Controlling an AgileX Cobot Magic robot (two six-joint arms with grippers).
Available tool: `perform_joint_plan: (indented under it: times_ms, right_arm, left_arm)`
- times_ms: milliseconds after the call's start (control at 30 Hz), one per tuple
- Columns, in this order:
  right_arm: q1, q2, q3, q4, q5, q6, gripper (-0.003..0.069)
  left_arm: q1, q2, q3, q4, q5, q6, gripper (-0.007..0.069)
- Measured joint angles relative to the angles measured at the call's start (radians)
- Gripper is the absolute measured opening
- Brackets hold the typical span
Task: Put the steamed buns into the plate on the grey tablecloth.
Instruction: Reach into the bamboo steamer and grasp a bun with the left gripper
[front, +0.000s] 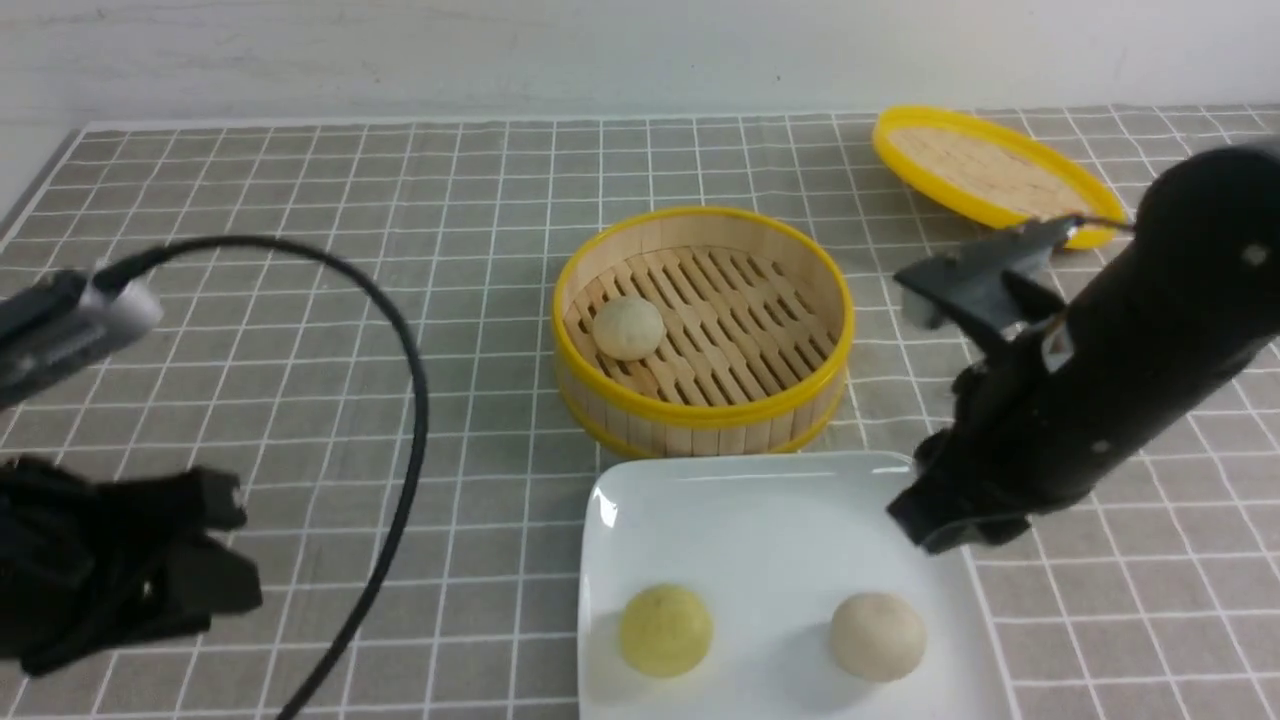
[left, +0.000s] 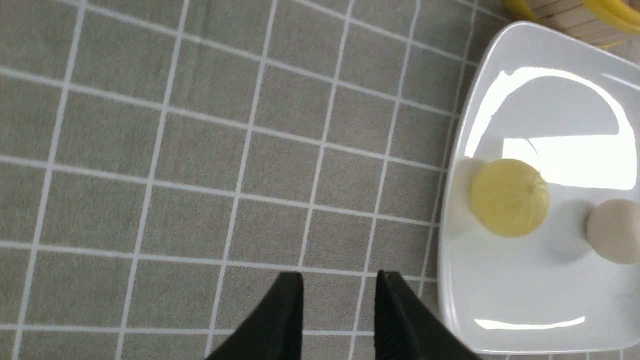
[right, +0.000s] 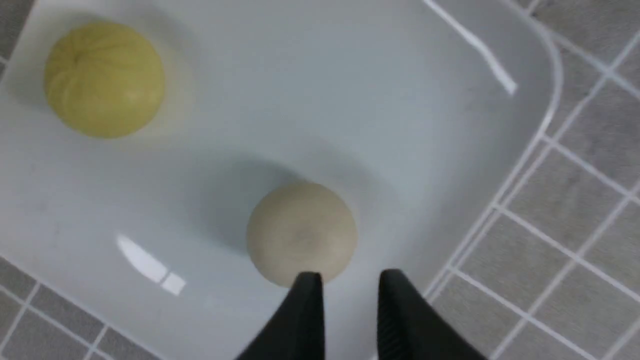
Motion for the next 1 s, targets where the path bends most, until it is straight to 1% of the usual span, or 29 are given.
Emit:
perform_joint_plan:
  times_ms: [33,67,133,233,333,400,467,500,533,600,633,667,700,800,833,900,1000]
  right_arm:
    - [0.0,-0.031,-0.005,-0.013,0.017,0.005,0.0113]
    - [0.0,-0.072,-0.005,-0.032,0.049,0.02,0.0055]
    - [0.0,-0.15,0.004,-0.062,0.119,0.054,-0.0004]
    - [0.0,-0.282,0.06,-0.08,0.184,0.101,-0.0015]
    - [0.0,-0.393,0.138,-0.086,0.206,0.125,-0.0015]
    - [0.0,-0.465,0.196,-0.091,0.207,0.143,-0.0015]
    - [0.0,-0.514,0.242,-0.091,0.195,0.163,-0.0015]
    - [0.0,-0.514,0.242,-0.091,0.193,0.165,-0.0015]
    - [0.0,-0.546,0.274,-0.091,0.181,0.18,-0.0015]
    - [0.0,-0.56,0.29,-0.091,0.173,0.187,-0.0015]
    - [0.0,-0.568,0.301,-0.091,0.163,0.191,-0.0015]
    - [0.0,-0.574,0.31,-0.091,0.154,0.197,-0.0015]
    - [0.0,-0.575,0.312,-0.091,0.151,0.2,-0.0013]
    - [0.0,-0.575,0.313,-0.091,0.137,0.203,-0.0013]
    - [0.0,-0.575,0.313,-0.091,0.135,0.203,-0.0013]
    - [0.0,-0.575,0.313,-0.091,0.134,0.204,-0.0011]
    - [0.0,-0.575,0.315,-0.091,0.122,0.204,-0.001]
  left_arm:
    - [0.0,0.027,-0.032,-0.012,0.005,0.017,0.0237]
    - [0.0,0.073,-0.07,-0.04,0.013,0.043,0.0237]
    - [-0.015,0.151,-0.13,-0.105,0.021,0.092,0.0237]
    - [-0.095,0.282,-0.251,-0.178,0.008,0.16,0.0239]
    - [-0.191,0.413,-0.389,-0.173,-0.013,0.16,0.0253]
    - [-0.273,0.554,-0.517,-0.12,-0.02,0.124,0.0279]
    - [-0.323,0.666,-0.645,-0.056,-0.021,0.092,0.0303]
    - [-0.328,0.69,-0.658,-0.041,-0.021,0.09,0.0309]
    - [-0.369,0.787,-0.776,0.019,-0.02,0.072,0.0332]
    - [-0.392,0.857,-0.841,0.065,-0.013,0.066,0.035]
    - [-0.406,0.903,-0.906,0.095,-0.006,0.063,0.036]
    - [-0.429,0.997,-1.006,0.16,0.025,0.055,0.0379]
    - [-0.443,1.043,-1.075,0.193,0.051,0.039,0.0387]
    - [-0.464,1.147,-1.199,0.289,0.113,-0.016,0.0395]
    - [-0.464,1.153,-1.207,0.295,0.116,-0.016,0.0396]
    - [-0.472,1.21,-1.284,0.368,0.144,-0.065,0.0397]
    - [-0.472,1.238,-1.306,0.398,0.146,-0.077,0.0393]
